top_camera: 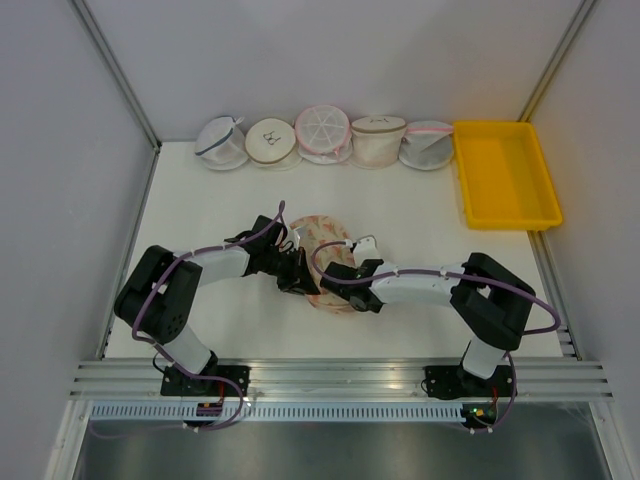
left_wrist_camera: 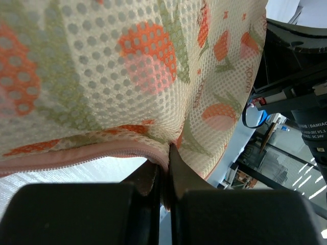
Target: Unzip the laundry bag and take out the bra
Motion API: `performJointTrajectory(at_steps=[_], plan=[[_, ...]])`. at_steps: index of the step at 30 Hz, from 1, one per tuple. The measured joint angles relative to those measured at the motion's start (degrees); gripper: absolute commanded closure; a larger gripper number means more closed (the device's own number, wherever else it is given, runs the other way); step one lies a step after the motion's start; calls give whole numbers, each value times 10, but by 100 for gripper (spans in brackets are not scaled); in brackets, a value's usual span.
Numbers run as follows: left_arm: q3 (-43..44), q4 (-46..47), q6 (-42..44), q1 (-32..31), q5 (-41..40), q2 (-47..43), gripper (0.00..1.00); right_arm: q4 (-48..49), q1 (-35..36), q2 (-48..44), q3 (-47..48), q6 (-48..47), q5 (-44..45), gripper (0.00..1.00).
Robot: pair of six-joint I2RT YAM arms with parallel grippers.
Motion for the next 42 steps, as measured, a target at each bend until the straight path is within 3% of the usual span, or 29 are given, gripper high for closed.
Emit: performJointTrajectory(at_steps=[1, 3, 5, 8, 9, 12, 16, 21, 29, 33, 35, 39, 42], plan=[[0, 0, 0, 0, 1, 0, 98, 0, -2, 0, 0, 1, 2, 99], [0, 0, 0, 0, 4, -1, 97, -1, -6, 0, 3, 5, 3, 80], [0, -5, 4, 0, 8, -4, 92, -7, -10, -1, 3, 6, 10, 69], [-1, -21, 8, 2, 13, -11, 67, -15, -19, -27, -9, 2, 15, 52], [-2, -26, 9, 2, 13, -16, 50, -15, -20, -44, -17, 1, 14, 51], [-10, -33, 6, 2, 10, -44, 28, -26, -12, -110, -31, -1, 9, 47], [-30, -36, -7, 2, 2, -113, 14, -28, 10, -197, -36, -6, -11, 43], [-61, -37, -35, 2, -20, -193, 11, -21, 37, -246, -35, -19, -51, 42], [-132, -80, -96, 2, -114, -334, 9, 19, 65, -236, -22, -35, -108, 42], [-161, -136, -139, 2, -184, -455, 8, 57, 78, -194, 4, -41, -131, 43], [-170, -165, -164, 2, -218, -542, 0, 77, 85, -167, 17, -44, -144, 43], [-174, -206, -205, 2, -268, -713, 0, 102, 93, -101, 64, -45, -158, 46], [-169, -232, -222, 2, -289, -759, 1, 116, 96, -50, 107, -44, -163, 51]])
